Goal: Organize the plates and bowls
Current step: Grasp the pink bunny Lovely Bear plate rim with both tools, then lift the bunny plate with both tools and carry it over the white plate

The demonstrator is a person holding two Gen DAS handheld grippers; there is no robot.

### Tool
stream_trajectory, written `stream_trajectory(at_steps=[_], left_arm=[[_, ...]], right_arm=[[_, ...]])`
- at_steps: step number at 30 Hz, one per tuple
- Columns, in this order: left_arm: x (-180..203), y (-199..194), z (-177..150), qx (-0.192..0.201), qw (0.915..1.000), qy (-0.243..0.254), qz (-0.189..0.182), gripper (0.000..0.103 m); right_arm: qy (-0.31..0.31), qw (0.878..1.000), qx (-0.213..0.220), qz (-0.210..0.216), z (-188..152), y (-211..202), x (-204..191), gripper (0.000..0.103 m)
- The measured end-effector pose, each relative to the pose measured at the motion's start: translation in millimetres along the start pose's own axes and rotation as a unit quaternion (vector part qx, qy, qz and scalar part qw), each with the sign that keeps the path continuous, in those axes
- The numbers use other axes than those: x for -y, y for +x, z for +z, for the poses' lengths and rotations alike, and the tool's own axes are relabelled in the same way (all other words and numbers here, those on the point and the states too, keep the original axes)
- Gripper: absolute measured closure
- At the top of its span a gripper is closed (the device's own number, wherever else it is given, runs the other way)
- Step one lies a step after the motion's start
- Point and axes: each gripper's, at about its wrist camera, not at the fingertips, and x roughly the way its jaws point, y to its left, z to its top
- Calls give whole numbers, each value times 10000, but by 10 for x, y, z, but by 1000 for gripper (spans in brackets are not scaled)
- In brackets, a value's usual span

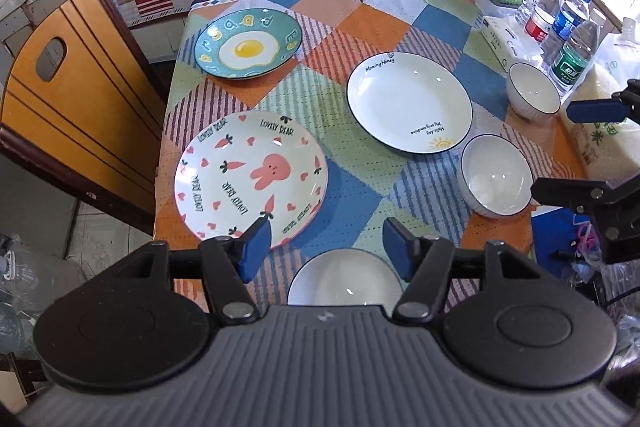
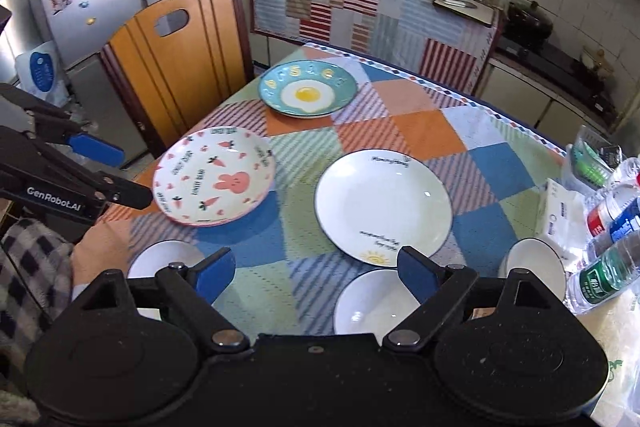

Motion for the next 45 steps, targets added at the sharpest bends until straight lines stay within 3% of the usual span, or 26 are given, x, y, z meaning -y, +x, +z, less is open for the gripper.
stream_trajectory(at_steps=[8,16,21,24,31,34,37,39,41,45], left_arm=[[-417,133,-199,102,9999,-73,72,30],[-968,675,-303,-159,9992,-335,172,27],[-1212,1075,-299,-300,9983,-430,252,28],[-1307,1318,-284,-470,9975,-484,230,29],[-1441,1711,-243,-619,9969,-438,221,30],[-1512,1818,-223,-515,9968,-554,240,40],[-1579,1912,-220,-423,9969,-582,307,49],[-1632,1963,-226,-396,9967,-670,213,56],[-1684,1971,-230,-308,9963,-806,-44,69],[-1796,1981,-230,-299,9930,-1107,-277,77]], right_arm=[[-123,9997,41,219,-17,171,-387,12],[-394,9965,662,318,108,701,-615,10],[184,9949,423,895,205,1242,-549,10],[485,9955,142,800,237,1523,-515,14],[886,9895,-264,1115,233,1990,-441,15],[1002,9870,-303,1217,223,2195,-417,19],[1083,9863,-376,1183,200,2369,-398,32],[1160,9857,-468,1127,185,2437,-398,33],[1199,9839,-452,1249,169,2486,-382,43],[1251,9838,-458,1196,161,2603,-332,66]])
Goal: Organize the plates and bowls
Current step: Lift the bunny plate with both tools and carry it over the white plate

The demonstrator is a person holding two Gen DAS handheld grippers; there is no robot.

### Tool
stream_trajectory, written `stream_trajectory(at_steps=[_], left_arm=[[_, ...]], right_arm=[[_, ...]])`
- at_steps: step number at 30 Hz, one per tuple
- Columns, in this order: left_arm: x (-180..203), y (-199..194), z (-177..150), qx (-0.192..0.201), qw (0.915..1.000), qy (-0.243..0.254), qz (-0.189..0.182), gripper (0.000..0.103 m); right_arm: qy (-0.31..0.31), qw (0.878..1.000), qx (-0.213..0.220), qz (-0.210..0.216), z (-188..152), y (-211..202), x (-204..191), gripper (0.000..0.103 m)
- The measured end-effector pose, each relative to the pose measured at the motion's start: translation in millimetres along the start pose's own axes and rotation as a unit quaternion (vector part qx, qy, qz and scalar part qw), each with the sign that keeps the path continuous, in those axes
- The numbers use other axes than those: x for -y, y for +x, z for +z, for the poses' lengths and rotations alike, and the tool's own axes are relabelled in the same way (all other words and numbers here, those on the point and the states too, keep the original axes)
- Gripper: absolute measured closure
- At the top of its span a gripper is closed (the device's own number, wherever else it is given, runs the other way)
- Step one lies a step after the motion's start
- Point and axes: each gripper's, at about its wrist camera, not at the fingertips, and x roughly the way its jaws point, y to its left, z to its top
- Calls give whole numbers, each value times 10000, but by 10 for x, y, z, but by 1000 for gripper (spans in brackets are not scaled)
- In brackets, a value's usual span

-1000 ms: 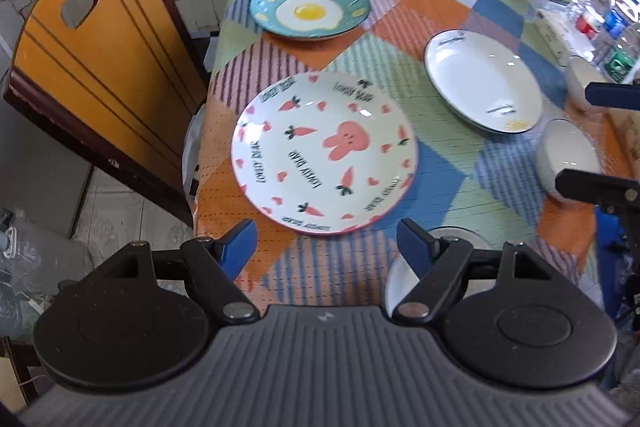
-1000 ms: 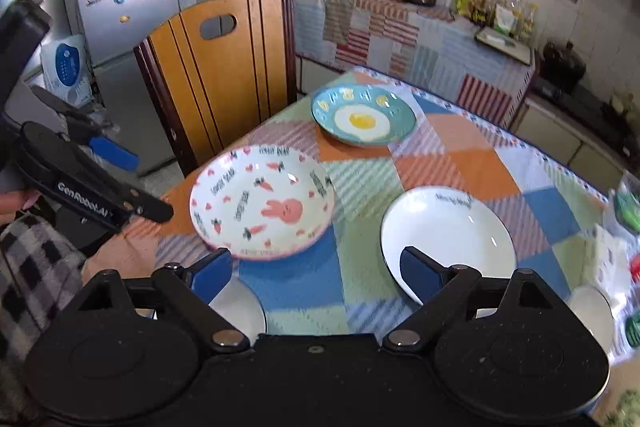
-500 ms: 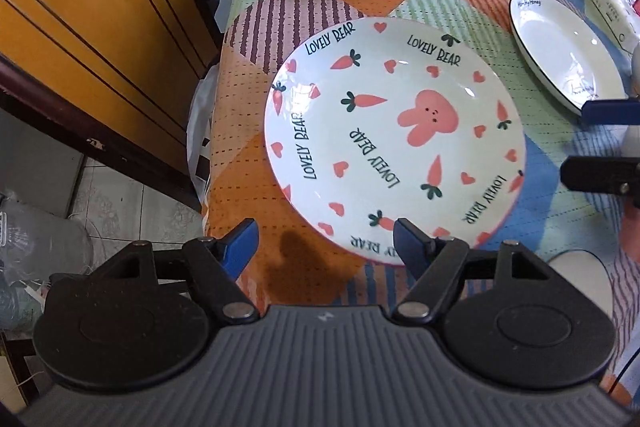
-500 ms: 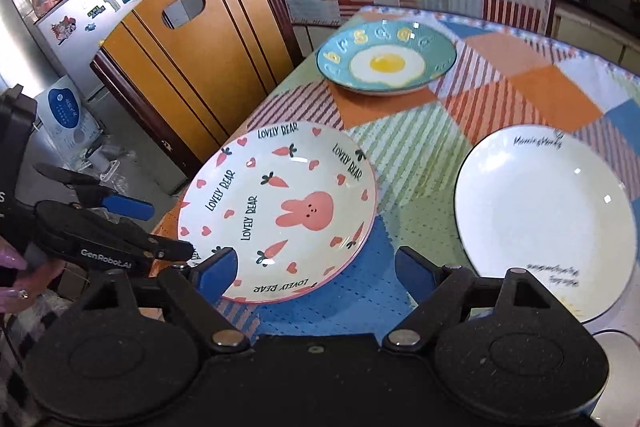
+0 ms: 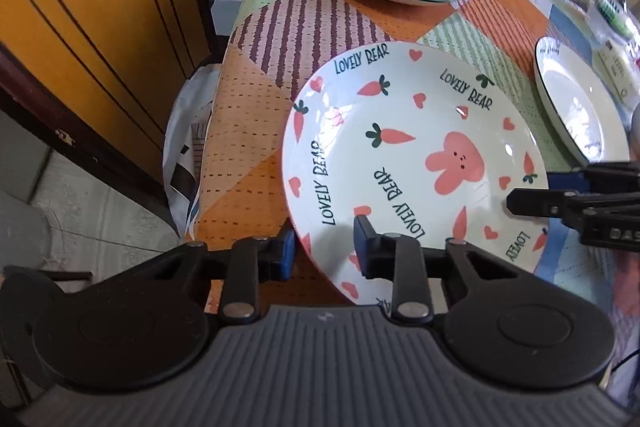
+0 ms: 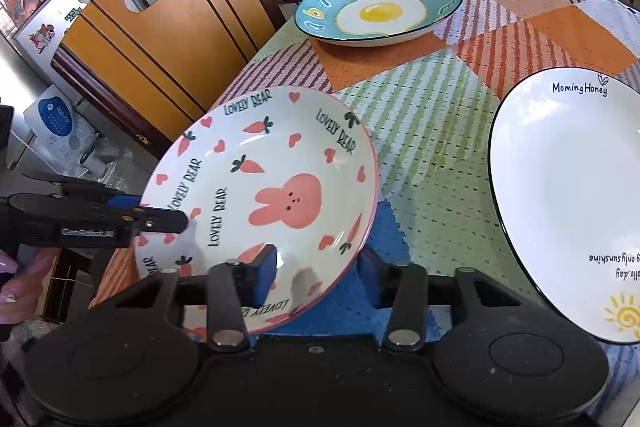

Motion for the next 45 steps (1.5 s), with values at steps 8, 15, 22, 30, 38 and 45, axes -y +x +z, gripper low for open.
stream_trajectory(at_steps=[8,15,22,30,38,45], left_arm=[[63,23,-19,69,9999,-73,118,76],[265,-309,-41,62,9995,290,-135,76],[632,-865,66,357,9976,561,-191,76],[1120,-1247,229,516,9942,887,-333,76],[1602,-1186,359,506,9912,1076,-573,76],[1928,-929,476,408,9897,1176,-704,75]], right_arm=[[191,9988,108,435,-12,87,188,79],[-88,9988,120,457,36,-248,195,79],[-165,9977,549,367,80,-895,158,80],[-178,9959,872,155,77,-1567,266,79],[-78,9950,979,-159,23,-1977,558,79],[109,9938,1027,-415,-19,-2022,902,79]])
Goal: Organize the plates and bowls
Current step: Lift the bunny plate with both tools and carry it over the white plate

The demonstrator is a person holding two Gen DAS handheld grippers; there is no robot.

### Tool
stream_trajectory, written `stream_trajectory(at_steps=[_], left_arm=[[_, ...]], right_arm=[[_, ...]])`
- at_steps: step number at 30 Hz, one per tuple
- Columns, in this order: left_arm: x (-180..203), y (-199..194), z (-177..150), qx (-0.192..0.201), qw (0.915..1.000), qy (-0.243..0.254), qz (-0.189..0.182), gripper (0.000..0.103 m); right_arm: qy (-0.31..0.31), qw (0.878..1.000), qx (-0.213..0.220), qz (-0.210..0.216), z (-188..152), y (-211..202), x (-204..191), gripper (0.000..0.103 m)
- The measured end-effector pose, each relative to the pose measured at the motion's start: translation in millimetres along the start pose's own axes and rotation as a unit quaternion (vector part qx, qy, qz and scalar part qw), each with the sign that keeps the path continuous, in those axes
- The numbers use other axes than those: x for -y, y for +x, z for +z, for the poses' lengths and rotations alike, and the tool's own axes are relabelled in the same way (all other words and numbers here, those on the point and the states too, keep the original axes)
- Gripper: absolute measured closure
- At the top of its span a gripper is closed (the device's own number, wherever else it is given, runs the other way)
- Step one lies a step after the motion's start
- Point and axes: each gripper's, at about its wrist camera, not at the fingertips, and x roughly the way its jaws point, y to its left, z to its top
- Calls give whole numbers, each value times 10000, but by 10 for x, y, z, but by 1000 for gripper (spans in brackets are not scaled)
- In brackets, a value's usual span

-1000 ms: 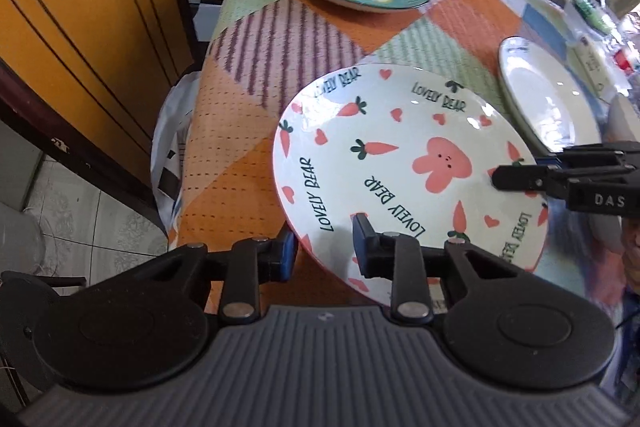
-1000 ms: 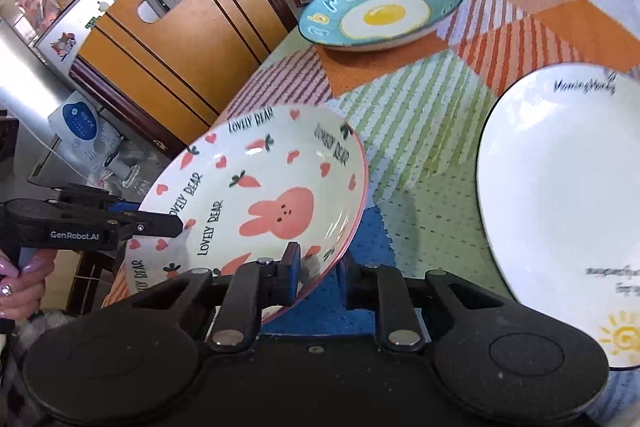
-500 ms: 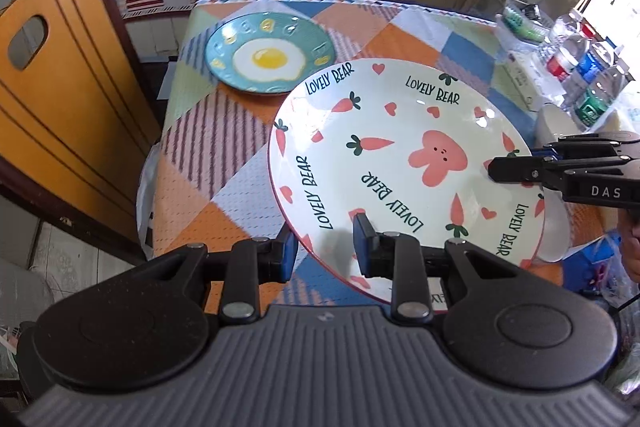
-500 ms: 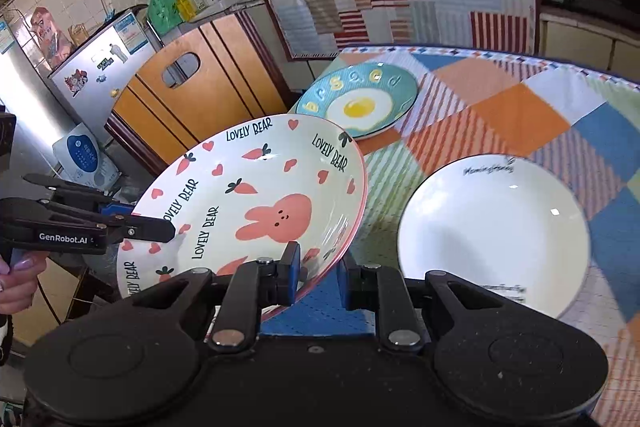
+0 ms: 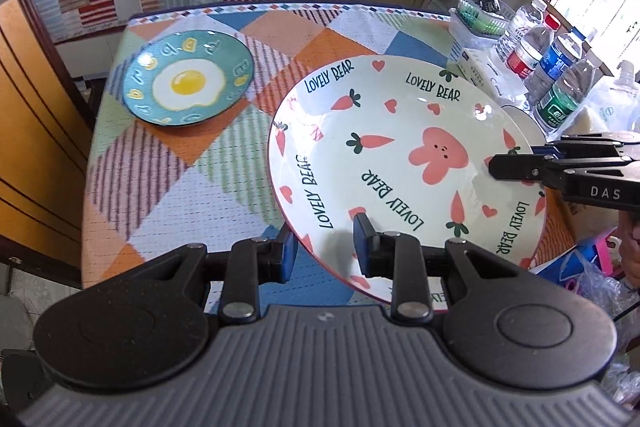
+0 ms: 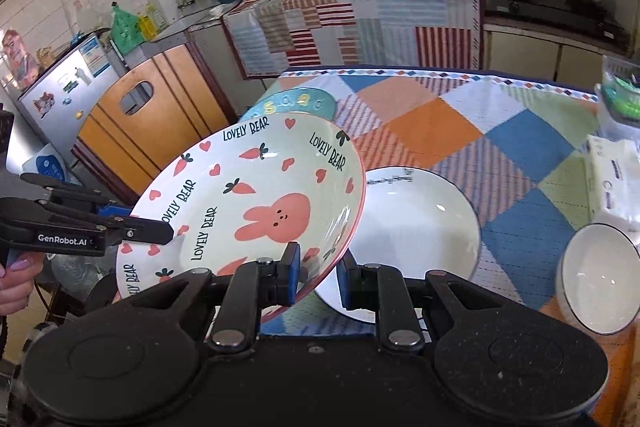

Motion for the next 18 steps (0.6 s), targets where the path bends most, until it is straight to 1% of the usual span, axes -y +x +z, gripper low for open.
stream_trajectory(at_steps=[4,7,12,16,18], left_arm=[[55,290,81,-105,9999,-20,-89,75],[86,514,137,-190,9998,-8,-76,75],[69,871,200,-381,9991,-175,-89,75],[26,1094,209,-503,9983,-263,-134,75],[50,1160,195,-531,9982,-251,-71,75]], right_arm=[[7,9999,-62,-91,11,88,216,79],[69,9997,-232,-98,10,225,375,79],[167,9989,-409,-153,21,460,579,79],[239,9978,-593,-160,32,644,706,79],[306,9968,-679,-278,20,706,710,79]])
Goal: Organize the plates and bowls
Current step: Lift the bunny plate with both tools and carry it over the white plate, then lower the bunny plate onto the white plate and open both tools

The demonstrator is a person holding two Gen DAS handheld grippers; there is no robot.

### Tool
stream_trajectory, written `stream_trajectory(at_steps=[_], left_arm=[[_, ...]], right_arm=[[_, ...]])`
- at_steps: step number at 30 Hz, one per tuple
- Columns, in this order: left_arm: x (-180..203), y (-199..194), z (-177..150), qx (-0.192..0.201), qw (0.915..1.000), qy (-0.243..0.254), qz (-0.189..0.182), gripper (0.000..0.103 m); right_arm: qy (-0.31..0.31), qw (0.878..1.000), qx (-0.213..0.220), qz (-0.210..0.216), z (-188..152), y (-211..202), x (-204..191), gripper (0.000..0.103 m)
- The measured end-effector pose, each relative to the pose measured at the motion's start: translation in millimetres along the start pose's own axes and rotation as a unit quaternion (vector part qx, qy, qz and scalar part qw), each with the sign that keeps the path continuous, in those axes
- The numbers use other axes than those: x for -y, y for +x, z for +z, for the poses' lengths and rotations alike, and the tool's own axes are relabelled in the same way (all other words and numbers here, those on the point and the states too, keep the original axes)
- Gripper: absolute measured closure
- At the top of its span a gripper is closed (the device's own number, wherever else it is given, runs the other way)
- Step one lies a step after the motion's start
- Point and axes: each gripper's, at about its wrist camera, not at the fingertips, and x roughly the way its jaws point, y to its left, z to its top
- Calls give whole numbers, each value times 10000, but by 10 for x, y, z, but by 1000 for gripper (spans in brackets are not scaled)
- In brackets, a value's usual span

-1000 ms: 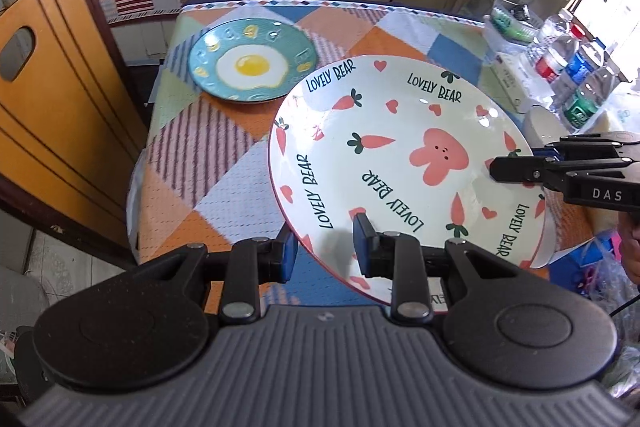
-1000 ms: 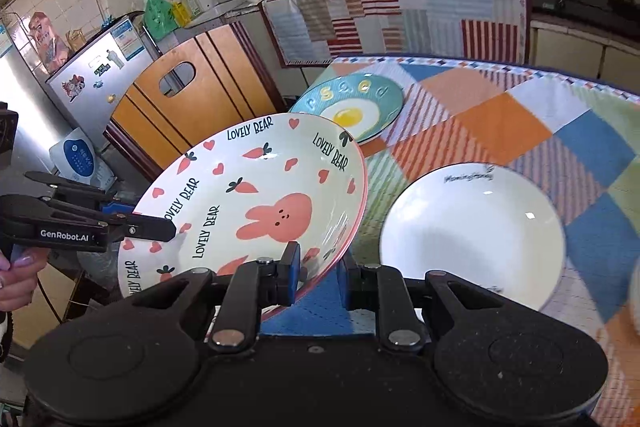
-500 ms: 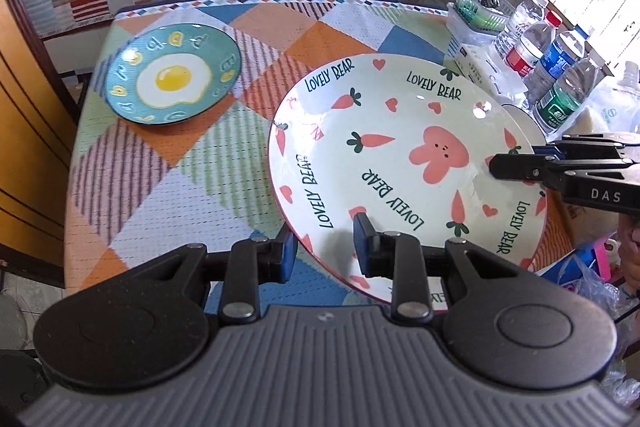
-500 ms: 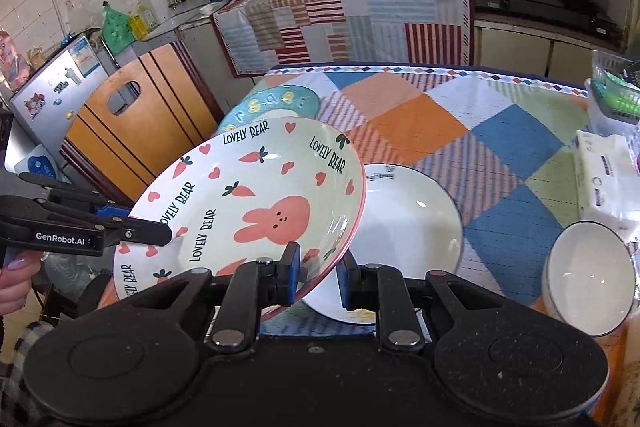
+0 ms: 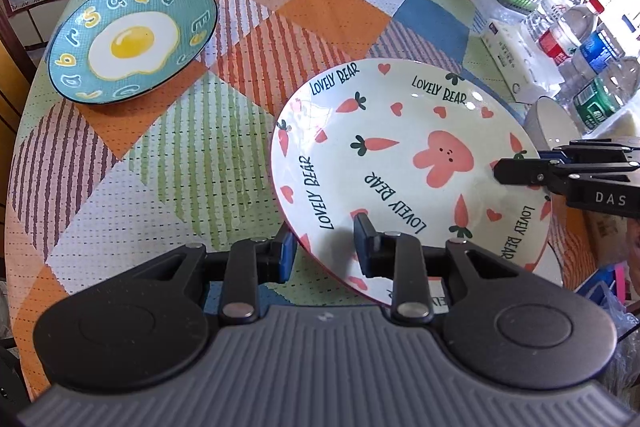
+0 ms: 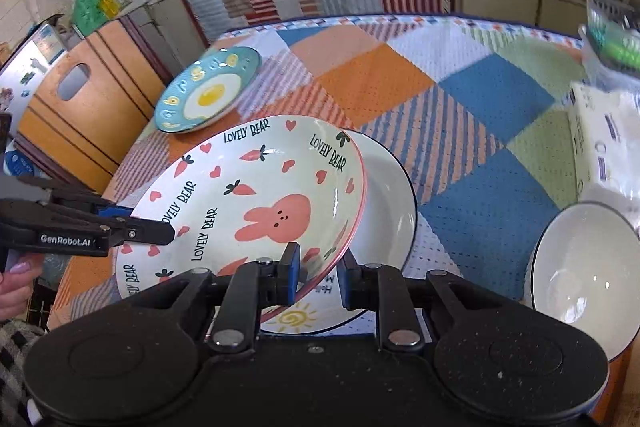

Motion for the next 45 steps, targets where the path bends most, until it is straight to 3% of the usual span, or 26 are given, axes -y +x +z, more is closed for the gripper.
stream_trajectory(at_steps=[13,19,27,34,36,38,45], left_arm=[[13,355,41,-254,9995,-159,-92,74],[96,515,41,-493,9987,2,124,73],[124,502,54,-606,9980,49,200,74],[112,36,48,-413,9990,162,78,75],[115,-133,45,-392,9990,200,100,75],[153,-329,35,-255,9988,371,198,72],[209,-944,-27,116,9962,836,221,65]], right_arm=[[-73,9988,-215,-433,13,226,108,77],[-457,9885,-573,-1323,-11,411,-151,64],[-1140,9641,-619,-2318,4,636,-416,60],[-188,9834,-108,-1799,116,239,-438,61],[-49,9866,-1,-1628,141,78,-502,58],[67,9879,70,-1549,163,-80,-568,48],[-2,9934,567,-1000,185,-610,-934,36]])
